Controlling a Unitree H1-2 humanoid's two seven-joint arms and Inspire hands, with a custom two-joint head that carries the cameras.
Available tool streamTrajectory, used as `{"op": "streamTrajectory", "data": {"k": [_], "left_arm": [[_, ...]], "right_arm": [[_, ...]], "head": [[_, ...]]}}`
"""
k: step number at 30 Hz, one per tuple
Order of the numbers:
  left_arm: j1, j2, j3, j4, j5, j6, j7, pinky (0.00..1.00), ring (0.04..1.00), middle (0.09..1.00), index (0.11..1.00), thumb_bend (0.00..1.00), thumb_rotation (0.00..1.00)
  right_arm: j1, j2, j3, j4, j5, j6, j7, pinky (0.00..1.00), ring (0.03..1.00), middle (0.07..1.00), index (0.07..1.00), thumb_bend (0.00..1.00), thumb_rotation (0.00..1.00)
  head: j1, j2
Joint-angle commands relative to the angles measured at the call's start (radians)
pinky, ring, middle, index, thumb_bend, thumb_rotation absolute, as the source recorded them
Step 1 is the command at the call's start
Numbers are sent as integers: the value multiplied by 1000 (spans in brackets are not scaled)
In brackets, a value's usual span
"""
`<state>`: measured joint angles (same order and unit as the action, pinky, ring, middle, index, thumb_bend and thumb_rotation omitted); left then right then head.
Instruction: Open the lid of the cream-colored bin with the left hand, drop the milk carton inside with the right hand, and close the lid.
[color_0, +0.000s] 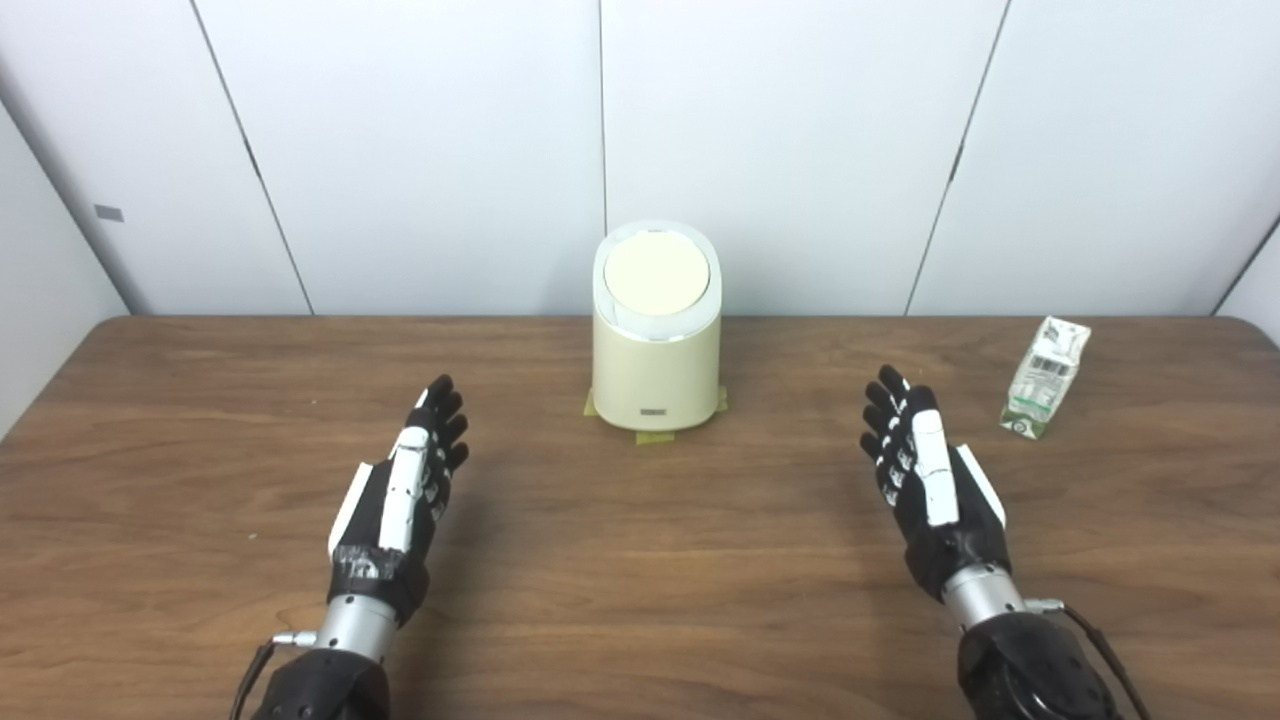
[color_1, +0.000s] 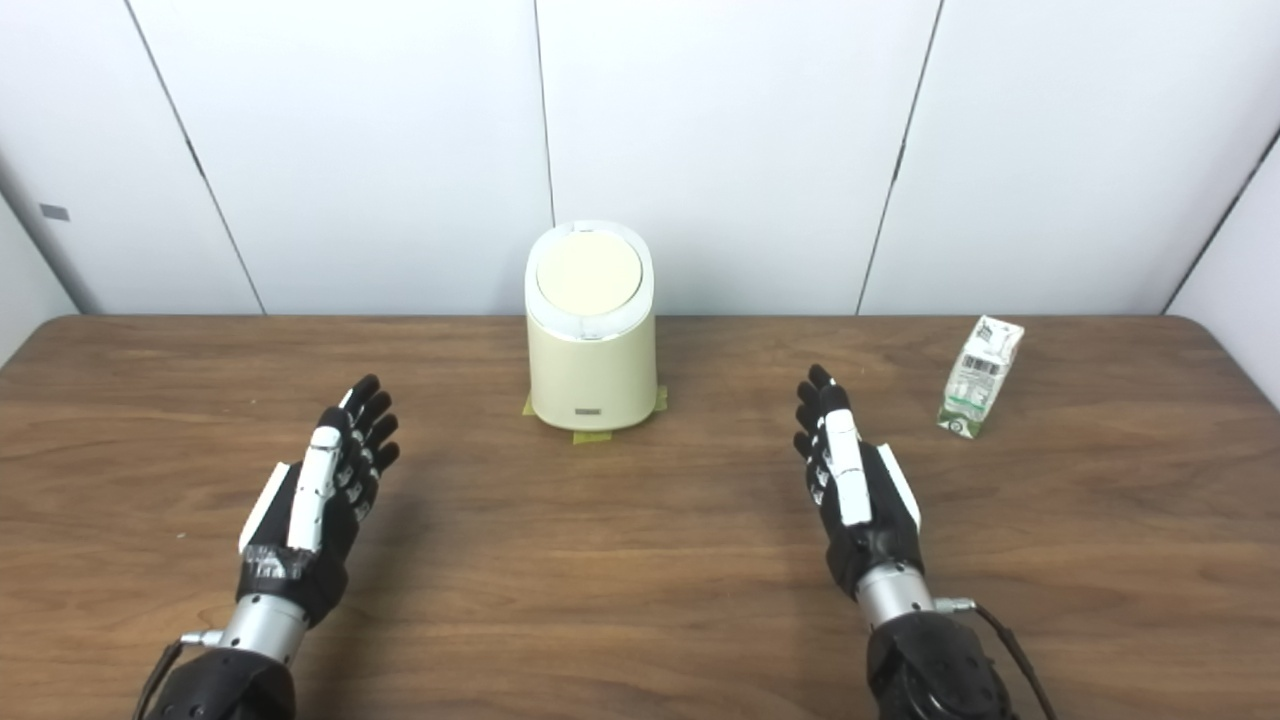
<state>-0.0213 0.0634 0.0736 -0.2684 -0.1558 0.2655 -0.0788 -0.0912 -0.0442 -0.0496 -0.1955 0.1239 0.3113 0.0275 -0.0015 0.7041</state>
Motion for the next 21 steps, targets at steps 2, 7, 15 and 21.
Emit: {"op": "streamTrajectory", "data": {"k": [2,7,15,21], "left_arm": [[-31,6,-3,-27,-5,-11,-2,1000,1000,1000,1000,489,1000],[-33,5,3,-25,-9,-13,1,1000,1000,1000,1000,489,1000],[-32,17,-1,-28,-2,4,-4,1000,1000,1000,1000,478,1000],[-41,10,11,-41,-46,37,-12,1000,1000,1000,1000,513,987]], "right_arm": [[-33,3,-4,-40,6,-9,0,1000,995,987,998,656,1000],[-31,3,0,-39,1,-12,-1,1000,994,984,998,663,1000],[-33,7,6,-37,-6,-15,-2,1000,996,988,1000,664,1000],[-42,18,11,-44,-11,5,-11,999,999,992,1000,663,1000]], "head": [[0,0],[1,-1],[-3,-4],[-3,-13]]}}
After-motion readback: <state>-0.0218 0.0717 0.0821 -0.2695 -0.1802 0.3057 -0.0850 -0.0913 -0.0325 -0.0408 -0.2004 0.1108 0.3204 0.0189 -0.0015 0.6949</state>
